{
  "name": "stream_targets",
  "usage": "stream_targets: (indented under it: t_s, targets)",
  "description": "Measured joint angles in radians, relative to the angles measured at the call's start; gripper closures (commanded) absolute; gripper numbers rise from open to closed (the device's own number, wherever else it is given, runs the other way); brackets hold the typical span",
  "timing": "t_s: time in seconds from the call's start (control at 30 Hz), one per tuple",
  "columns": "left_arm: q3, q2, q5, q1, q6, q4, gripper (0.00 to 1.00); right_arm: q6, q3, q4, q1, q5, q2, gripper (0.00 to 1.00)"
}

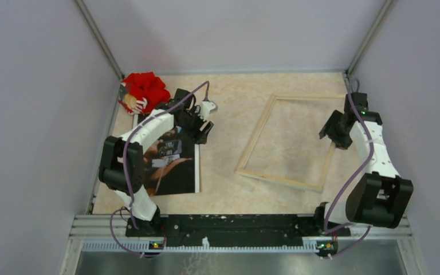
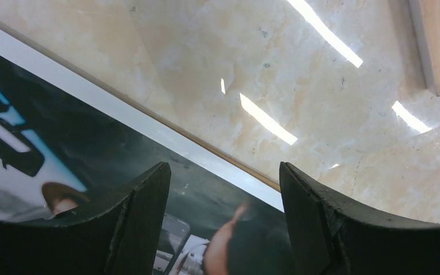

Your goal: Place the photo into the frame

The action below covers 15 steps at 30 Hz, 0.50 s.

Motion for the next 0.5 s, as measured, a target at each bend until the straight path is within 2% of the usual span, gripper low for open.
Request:
stream_targets:
  t_s: [0.1,0.3,0.4,0.5]
  targets:
    - [0.000,0.000,0.000,0.000,0.000,0.000,0.24,0.013,-0.025,0.024,-0.001,0.032,0.036,0.48]
    - [0.000,-0.011,-0.001,0.002,0.004,0.001,0.24,0.032,-0.005,0.127,-0.003,0.061,0.132,0.46]
    - [-0.002,-0.031,-0.003,0.005,0.008,0.003,0.24,0.030,0.031,0.162,-0.003,0.088,0.242,0.43]
    - [-0.011,-0.053,-0.008,0.012,0.011,0.004,0.24,0.031,0.038,0.174,0.003,0.101,0.302,0.32]
